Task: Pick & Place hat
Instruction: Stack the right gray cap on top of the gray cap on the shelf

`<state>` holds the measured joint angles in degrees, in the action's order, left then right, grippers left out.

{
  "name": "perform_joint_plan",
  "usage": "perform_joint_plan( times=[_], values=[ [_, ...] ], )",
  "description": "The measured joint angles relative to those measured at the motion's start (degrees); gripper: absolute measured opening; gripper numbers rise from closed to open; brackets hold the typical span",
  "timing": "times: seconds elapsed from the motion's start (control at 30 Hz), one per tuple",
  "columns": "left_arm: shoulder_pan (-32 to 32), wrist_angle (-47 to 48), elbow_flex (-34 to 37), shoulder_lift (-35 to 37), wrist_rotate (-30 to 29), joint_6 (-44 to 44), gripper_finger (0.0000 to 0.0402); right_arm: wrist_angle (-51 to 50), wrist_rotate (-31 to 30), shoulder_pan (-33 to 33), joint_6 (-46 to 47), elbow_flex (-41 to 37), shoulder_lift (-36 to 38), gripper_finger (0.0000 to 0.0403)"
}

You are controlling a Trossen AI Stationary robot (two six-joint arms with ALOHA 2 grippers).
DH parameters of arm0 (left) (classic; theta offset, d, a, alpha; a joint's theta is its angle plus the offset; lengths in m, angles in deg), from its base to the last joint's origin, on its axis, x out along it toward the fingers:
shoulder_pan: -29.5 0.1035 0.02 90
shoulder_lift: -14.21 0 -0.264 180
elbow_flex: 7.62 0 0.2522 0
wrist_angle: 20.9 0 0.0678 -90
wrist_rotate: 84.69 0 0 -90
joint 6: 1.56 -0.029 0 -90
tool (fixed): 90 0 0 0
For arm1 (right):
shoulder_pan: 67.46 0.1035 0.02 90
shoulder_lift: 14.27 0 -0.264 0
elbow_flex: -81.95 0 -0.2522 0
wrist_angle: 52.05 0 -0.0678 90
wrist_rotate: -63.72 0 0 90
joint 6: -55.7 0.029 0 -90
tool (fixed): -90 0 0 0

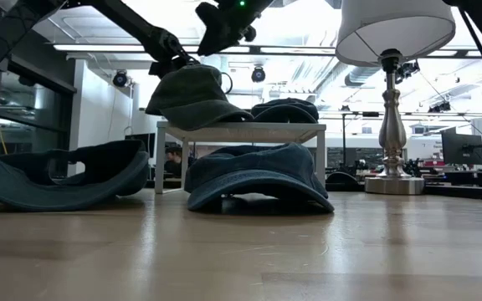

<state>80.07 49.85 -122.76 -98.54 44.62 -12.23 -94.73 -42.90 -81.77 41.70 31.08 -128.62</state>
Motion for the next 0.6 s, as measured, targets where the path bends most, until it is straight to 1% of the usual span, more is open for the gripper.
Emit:
perform_joint_plan(
  times=[0.13, 0.23, 0.3, 0.37, 0.5, 0.6],
  values=[
    [0.00, 0.11, 0.00, 0.02, -0.15, -0.42, 0.0206, 0.49, 4.19, -1.17, 0.44, 0.07, -0.20, 0.0201],
    [0.00, 0.16, 0.00, 0.02, -0.44, -0.76, 0.0206, 0.42, 4.77, -2.23, -0.79, 0.07, -0.31, 0.0250],
    [0.00, 0.17, 0.00, 0.02, -0.48, -0.95, 0.0206, 0.53, 5.21, -3.12, -1.13, 0.07, -0.29, 0.0271],
    [0.00, 0.15, 0.00, 0.04, -0.65, -1.11, 0.0206, 0.49, 6.51, -4.26, -1.54, 0.07, -0.26, 0.0281],
    [0.00, 0.17, 0.00, 0.04, -1.00, -1.65, 0.0206, 0.49, 12.78, -6.16, -1.60, 0.07, -0.34, 0.0282],
    [0.00, 0.17, 0.00, 0.04, -1.27, -2.15, 0.0206, 0.44, 13.96, -6.98, -2.65, 0.07, -0.53, 0.0282]
  ],
)
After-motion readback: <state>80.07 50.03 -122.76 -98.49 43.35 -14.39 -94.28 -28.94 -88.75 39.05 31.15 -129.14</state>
